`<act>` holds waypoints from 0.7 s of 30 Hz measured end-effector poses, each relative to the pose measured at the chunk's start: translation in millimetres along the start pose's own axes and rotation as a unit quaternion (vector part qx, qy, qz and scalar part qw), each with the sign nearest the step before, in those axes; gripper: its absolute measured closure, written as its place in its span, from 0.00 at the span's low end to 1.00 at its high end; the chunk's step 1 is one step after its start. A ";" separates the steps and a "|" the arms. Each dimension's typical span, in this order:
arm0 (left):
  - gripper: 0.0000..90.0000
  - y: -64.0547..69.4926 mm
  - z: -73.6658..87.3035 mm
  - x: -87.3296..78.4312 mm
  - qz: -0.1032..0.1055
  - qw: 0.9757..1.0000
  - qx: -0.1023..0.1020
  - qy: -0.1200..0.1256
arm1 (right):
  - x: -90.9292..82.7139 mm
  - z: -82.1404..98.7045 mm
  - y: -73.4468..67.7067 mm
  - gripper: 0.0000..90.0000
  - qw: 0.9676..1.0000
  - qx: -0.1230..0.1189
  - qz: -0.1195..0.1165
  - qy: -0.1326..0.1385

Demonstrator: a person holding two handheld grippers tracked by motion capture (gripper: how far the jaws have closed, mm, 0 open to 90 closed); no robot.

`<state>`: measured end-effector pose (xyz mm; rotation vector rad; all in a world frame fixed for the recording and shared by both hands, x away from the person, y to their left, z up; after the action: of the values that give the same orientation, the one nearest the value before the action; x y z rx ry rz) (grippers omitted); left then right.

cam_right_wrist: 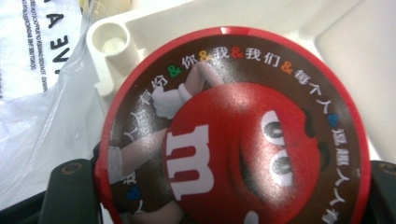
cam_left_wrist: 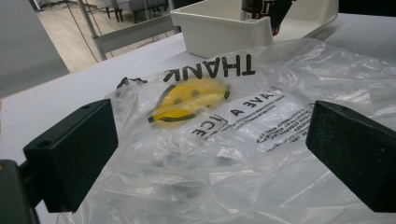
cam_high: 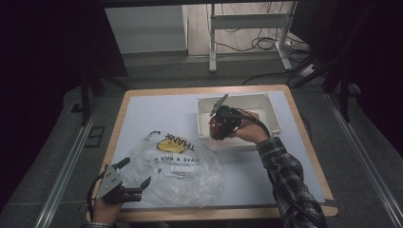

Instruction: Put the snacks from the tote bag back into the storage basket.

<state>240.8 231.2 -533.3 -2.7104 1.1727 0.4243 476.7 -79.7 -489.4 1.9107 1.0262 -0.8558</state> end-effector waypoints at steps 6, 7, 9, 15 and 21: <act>0.02 0.1 0.1 0.1 0.000 1.000 0.001 -0.001 | 7.3 -2.6 2.0 0.29 1.000 -0.008 0.000 -0.002; 0.02 0.1 0.1 0.1 0.000 1.000 0.000 -0.001 | 8.5 -2.7 2.5 0.29 1.000 -0.008 -0.001 -0.003; 0.02 0.0 0.0 0.0 0.001 1.000 0.000 0.000 | 10.6 -2.9 3.2 0.29 1.000 -0.008 -0.001 -0.003; 0.02 0.1 0.1 0.0 0.001 1.000 0.001 0.000 | 16.8 -4.5 5.4 0.29 1.000 -0.016 -0.007 -0.004; 0.02 0.0 0.0 0.0 0.001 1.000 0.000 0.000 | 22.0 -8.4 6.7 0.29 1.000 -0.018 -0.013 -0.002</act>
<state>240.8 231.2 -533.3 -2.7085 1.1757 0.4242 494.0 -67.3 -501.6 1.8682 1.0599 -0.8502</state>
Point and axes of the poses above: each handheld gripper's, and its own axes: x roughly forward along the jaws, z roughly out of its underside, y roughly to its right, the point moved 4 cm from there along x, roughly forward along the jaws, and after that the axes turned 13 degrees about z, right-handed, at the moved point
